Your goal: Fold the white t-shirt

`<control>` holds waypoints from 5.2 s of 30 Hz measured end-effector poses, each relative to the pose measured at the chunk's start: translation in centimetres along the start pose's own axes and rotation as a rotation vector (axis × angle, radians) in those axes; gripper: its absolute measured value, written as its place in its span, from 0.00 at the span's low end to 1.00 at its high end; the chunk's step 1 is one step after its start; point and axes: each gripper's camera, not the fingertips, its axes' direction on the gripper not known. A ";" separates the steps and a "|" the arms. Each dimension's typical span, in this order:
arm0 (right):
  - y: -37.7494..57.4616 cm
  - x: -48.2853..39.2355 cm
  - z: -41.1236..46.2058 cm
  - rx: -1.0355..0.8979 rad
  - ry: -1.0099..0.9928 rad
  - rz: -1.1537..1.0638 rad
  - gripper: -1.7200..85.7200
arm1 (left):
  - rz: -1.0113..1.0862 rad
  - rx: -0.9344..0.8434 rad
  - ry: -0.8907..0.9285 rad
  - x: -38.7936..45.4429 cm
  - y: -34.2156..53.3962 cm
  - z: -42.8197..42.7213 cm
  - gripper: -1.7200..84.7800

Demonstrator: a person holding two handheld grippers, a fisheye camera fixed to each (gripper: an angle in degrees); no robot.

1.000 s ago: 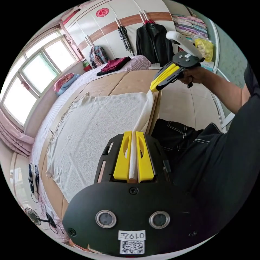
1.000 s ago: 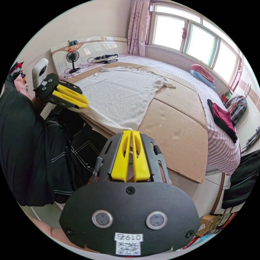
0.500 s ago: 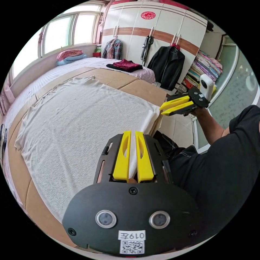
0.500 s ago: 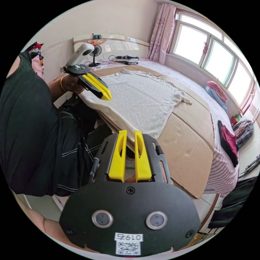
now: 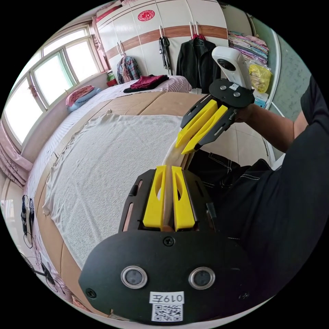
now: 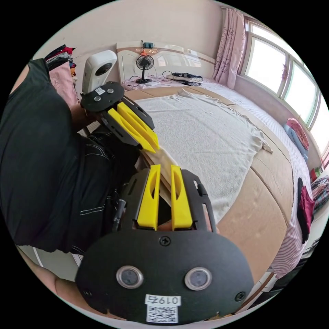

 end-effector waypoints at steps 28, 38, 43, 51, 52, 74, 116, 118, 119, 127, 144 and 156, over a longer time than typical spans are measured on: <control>-0.6 -0.1 -2.9 -0.080 -0.068 0.031 0.02 | 0.112 -0.034 0.137 -1.5 2.7 0.0 0.03; 0.3 2.7 -6.9 0.007 0.083 0.258 0.07 | 0.120 -0.062 0.137 -4.5 5.5 -1.3 0.03; 1.2 5.0 -7.4 -0.005 0.129 0.454 0.09 | 0.065 -0.046 0.114 -7.9 8.9 -3.8 0.03; -0.7 5.8 -6.2 -0.057 0.121 0.543 0.08 | -0.194 -0.019 -0.030 -15.8 16.0 -8.6 0.03; -0.9 5.7 -6.2 -0.059 0.128 0.539 0.08 | -0.254 -0.015 -0.075 -17.3 17.4 -9.5 0.03; -7.3 7.9 -7.3 -0.194 0.088 0.550 0.02 | -1.051 0.061 -0.091 -51.2 34.1 -10.9 0.10; -22.6 29.7 -11.6 0.087 0.033 0.839 0.09 | -1.015 -0.044 0.007 -62.7 40.2 -4.9 0.09; -22.4 31.8 -10.2 0.115 -0.078 0.905 0.09 | -1.061 -0.022 0.045 -63.1 41.1 -4.5 0.08; -22.1 32.6 -9.6 0.134 -0.113 0.936 0.09 | -1.071 -0.015 0.055 -63.2 41.3 -4.5 0.08; -22.4 34.1 -10.1 0.096 -0.136 0.940 0.08 | -1.123 0.009 0.093 -65.0 42.4 -3.7 0.05; -25.6 38.6 -12.4 0.098 -0.148 0.915 0.01 | -1.187 0.082 0.020 -68.5 43.4 -4.2 0.05; -29.5 41.4 -13.9 0.034 -0.162 0.891 0.01 | -1.119 -0.067 0.001 -79.4 38.4 2.3 0.09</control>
